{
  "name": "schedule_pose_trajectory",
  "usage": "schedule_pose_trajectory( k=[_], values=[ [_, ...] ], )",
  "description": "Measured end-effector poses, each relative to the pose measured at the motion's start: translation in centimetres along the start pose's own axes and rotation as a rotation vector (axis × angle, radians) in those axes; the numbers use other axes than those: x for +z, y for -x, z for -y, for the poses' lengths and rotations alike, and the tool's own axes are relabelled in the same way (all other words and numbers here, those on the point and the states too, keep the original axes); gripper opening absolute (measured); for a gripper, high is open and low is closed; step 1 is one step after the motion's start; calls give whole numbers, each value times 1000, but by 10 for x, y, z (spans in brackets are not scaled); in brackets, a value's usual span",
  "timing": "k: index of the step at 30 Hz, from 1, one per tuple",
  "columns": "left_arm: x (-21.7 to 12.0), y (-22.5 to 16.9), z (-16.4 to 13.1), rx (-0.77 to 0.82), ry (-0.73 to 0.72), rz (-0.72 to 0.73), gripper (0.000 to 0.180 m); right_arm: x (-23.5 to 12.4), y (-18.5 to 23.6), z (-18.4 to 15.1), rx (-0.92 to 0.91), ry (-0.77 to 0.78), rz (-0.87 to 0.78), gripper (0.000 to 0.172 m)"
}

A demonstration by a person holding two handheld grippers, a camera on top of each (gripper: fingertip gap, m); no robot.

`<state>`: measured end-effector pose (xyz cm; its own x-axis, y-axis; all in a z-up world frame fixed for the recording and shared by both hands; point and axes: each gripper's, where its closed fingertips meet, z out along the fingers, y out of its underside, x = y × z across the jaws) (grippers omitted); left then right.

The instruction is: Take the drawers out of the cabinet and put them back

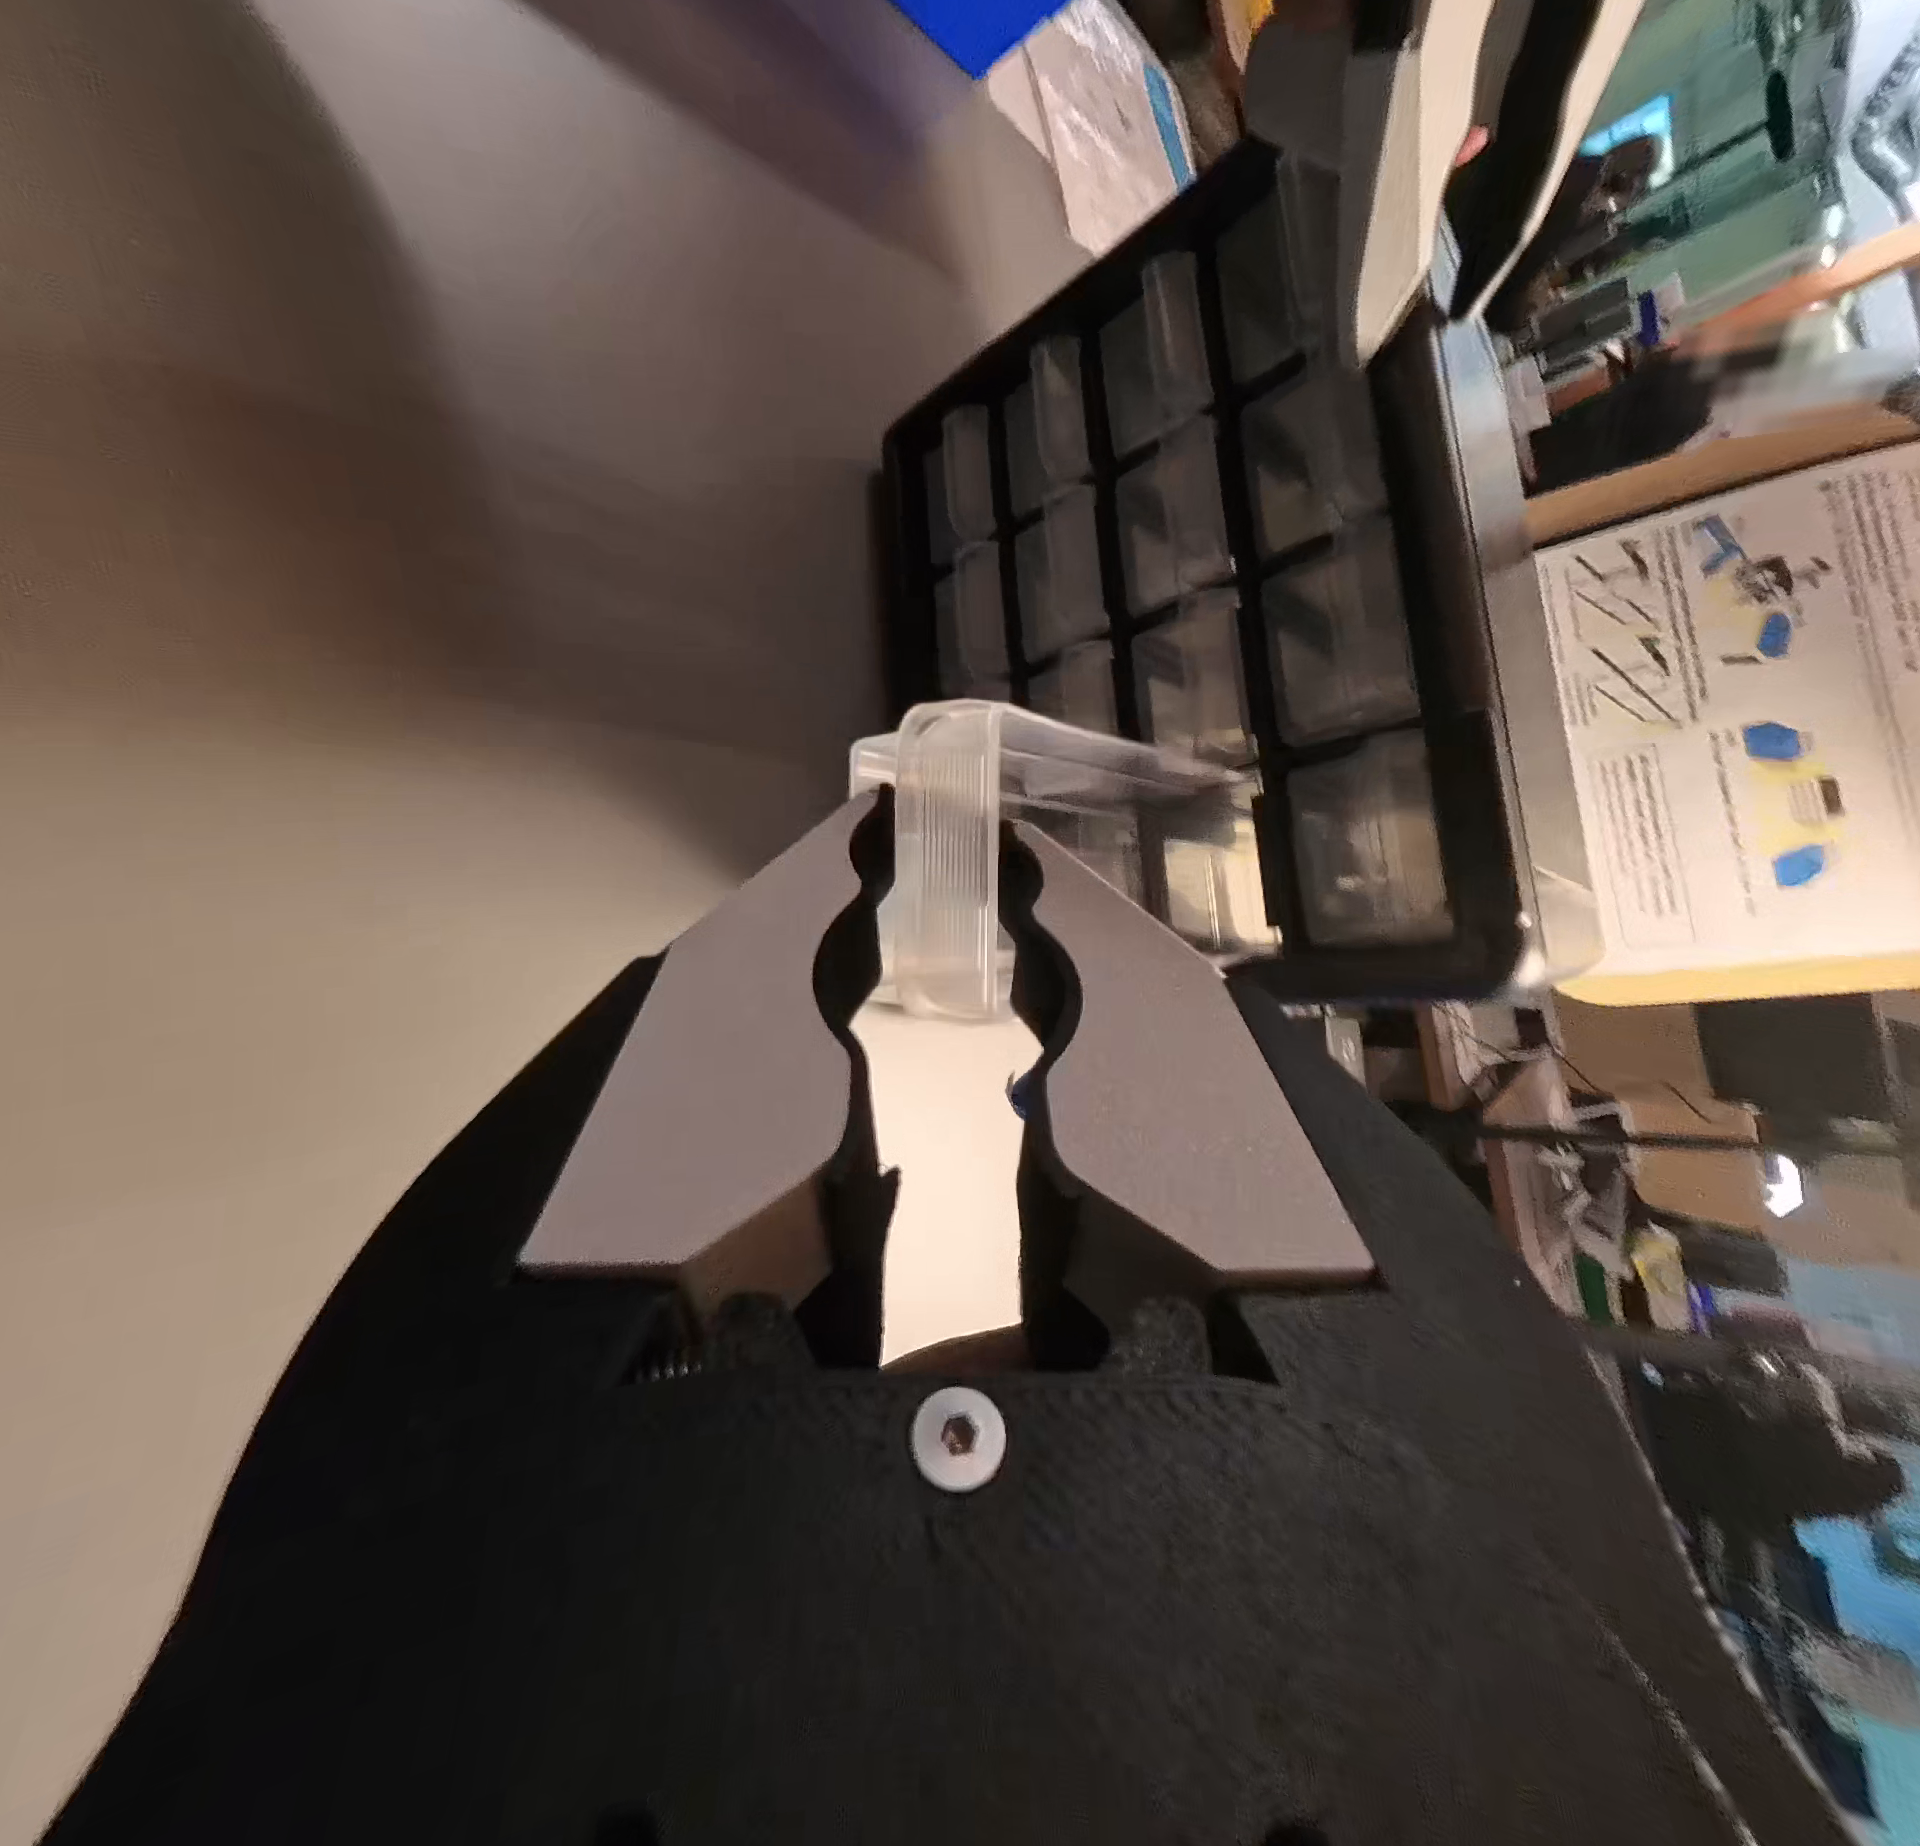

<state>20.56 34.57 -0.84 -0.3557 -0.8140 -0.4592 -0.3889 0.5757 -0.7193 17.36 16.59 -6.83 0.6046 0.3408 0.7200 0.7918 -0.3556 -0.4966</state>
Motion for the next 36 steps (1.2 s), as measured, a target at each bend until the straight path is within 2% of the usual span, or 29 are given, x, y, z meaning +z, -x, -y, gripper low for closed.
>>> schedule_pose_trajectory(
  k=[7, 11, 19, 24, 31, 36],
  values=[
    [2, -5, 3, -12, -17, -27, 46, -12, 6, -1, -9, 20, 19, 20],
    [2, -5, 3, -14, -12, -22, 46, -12, -4, 12, 17, -9, 38, 20],
    [2, -5, 3, -14, -12, -22, 46, -19, -47, 41, 166, -120, 85, 20],
    [1, -5, 3, -16, -16, -28, 47, -25, -67, 43, 326, -198, 122, 19],
    [2, -5, 3, -16, -16, -28, 46, -61, -96, 43, 499, -426, 154, 19],
    [1, -5, 3, -19, -16, -28, 47, -90, -101, 22, 584, -446, 146, 18]
  ],
)
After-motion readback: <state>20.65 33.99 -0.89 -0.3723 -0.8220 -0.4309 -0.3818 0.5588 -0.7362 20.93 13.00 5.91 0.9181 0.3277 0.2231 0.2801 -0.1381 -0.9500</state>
